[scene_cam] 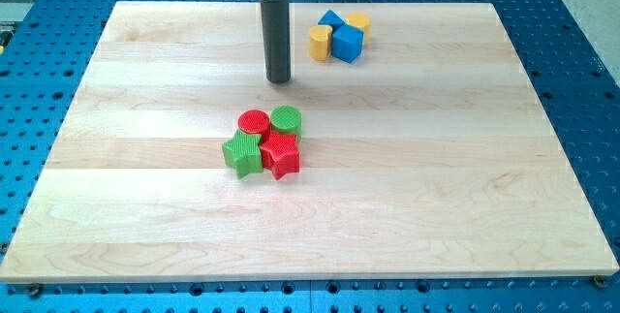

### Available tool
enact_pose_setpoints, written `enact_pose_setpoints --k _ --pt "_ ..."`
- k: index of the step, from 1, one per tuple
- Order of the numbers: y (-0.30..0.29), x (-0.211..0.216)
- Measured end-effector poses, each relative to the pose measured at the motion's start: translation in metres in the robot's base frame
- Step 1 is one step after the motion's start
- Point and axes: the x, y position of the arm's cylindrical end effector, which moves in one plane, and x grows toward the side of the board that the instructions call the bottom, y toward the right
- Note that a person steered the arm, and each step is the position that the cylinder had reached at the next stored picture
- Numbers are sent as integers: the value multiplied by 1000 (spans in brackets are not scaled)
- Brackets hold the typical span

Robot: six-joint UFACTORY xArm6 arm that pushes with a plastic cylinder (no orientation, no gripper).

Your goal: Slide the blue cube to the right center

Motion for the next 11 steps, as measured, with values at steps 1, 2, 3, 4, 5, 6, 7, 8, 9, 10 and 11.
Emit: enact_pose_setpoints --k 1,2,3,4,5,6,7,8,9,10,11 --pt "-13 -92" --pt "49 -102" --pt "86 -66" --pt "112 12" --pt "156 23" --pt "147 -17" --pt "117 -10" --pt "107 23" --pt "143 50" --pt "139 65" --pt "238 70"
